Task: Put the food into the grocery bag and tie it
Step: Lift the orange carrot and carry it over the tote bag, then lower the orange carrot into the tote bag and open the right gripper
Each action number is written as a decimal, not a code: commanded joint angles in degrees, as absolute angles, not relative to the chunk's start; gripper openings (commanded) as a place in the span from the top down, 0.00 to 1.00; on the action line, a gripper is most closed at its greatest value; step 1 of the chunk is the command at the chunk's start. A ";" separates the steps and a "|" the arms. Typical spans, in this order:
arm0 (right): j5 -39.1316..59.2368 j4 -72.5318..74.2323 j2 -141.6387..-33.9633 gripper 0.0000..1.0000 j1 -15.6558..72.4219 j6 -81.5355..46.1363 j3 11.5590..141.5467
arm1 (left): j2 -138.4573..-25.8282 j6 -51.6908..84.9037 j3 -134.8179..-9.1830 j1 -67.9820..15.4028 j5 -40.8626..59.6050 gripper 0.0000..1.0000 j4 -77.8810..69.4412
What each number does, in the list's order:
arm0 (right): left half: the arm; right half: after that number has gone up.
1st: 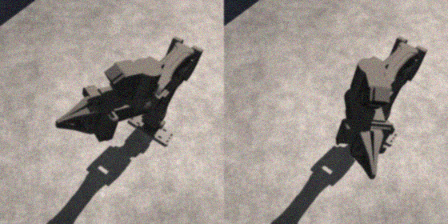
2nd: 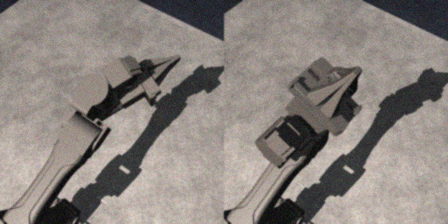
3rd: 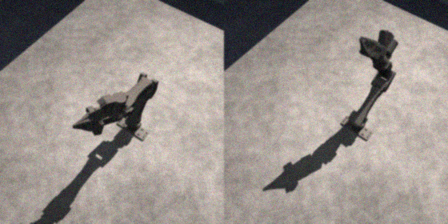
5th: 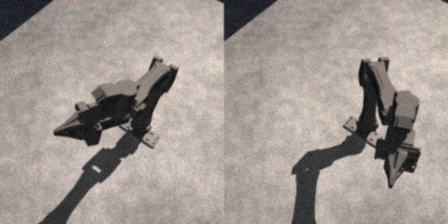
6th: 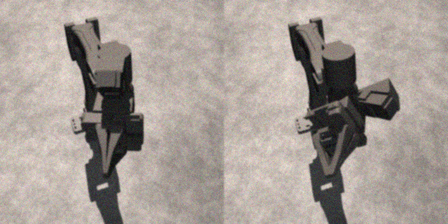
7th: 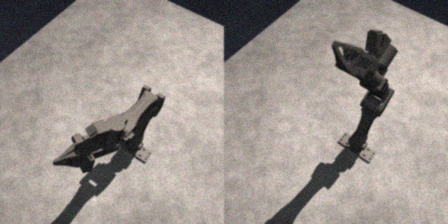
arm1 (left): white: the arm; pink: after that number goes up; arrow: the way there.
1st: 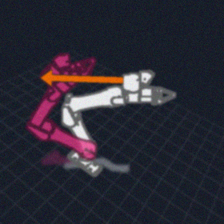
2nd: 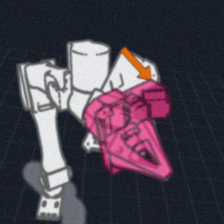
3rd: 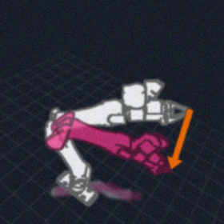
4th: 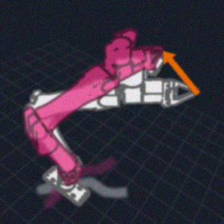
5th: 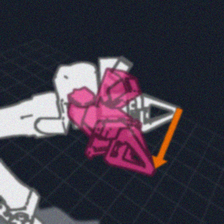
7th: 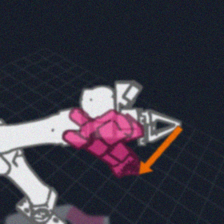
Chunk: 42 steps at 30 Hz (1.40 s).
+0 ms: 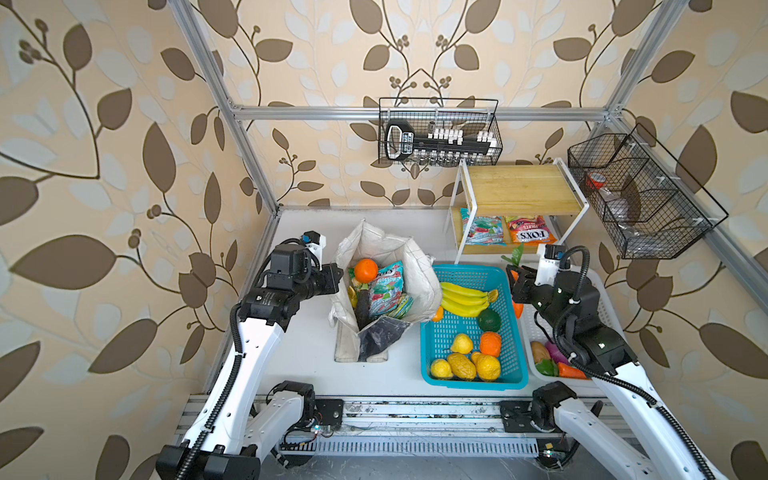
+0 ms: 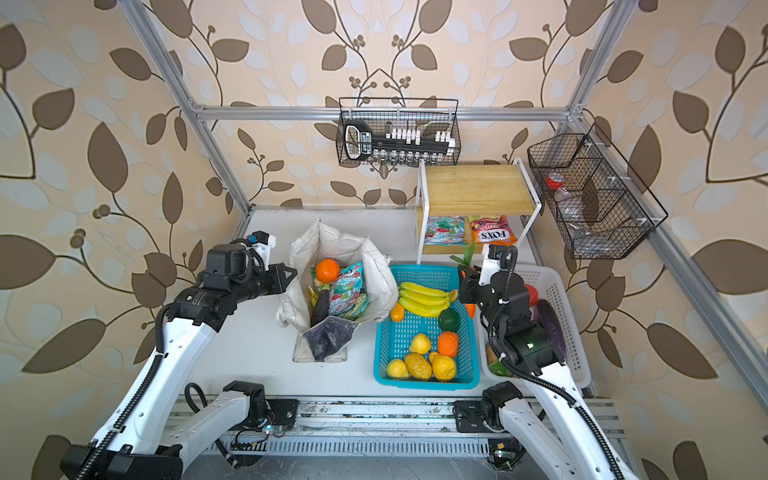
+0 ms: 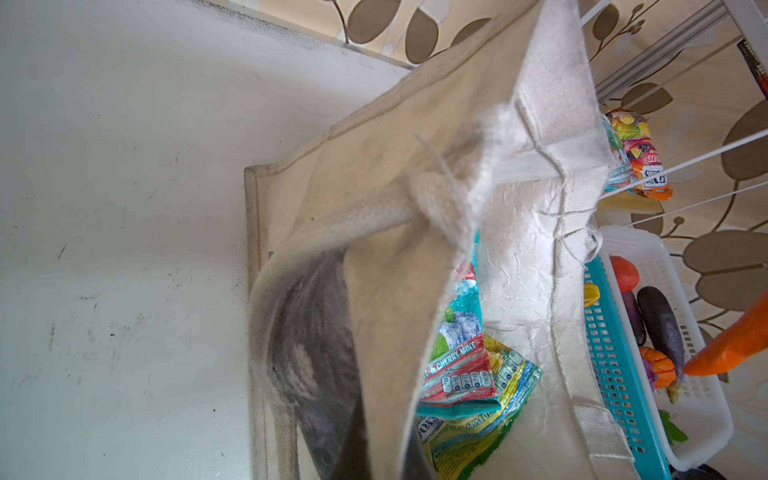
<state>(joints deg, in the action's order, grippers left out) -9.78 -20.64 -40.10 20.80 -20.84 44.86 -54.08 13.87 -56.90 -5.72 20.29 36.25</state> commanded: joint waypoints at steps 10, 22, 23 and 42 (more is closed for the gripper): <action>-21.67 -12.02 -53.01 0.62 41.93 -24.17 54.19 | -53.59 13.19 -58.36 -6.28 20.95 1.00 35.58; -17.78 -3.83 -74.09 0.62 48.93 -23.91 68.07 | -54.25 13.19 -58.37 -6.24 20.85 1.00 35.61; -17.13 -3.09 -75.78 0.62 49.12 -24.07 69.36 | -54.23 13.25 -58.29 -6.25 20.74 1.00 35.53; -11.46 3.06 -92.63 0.62 52.93 -28.53 79.81 | -54.38 13.20 -58.18 -6.25 21.03 1.00 35.38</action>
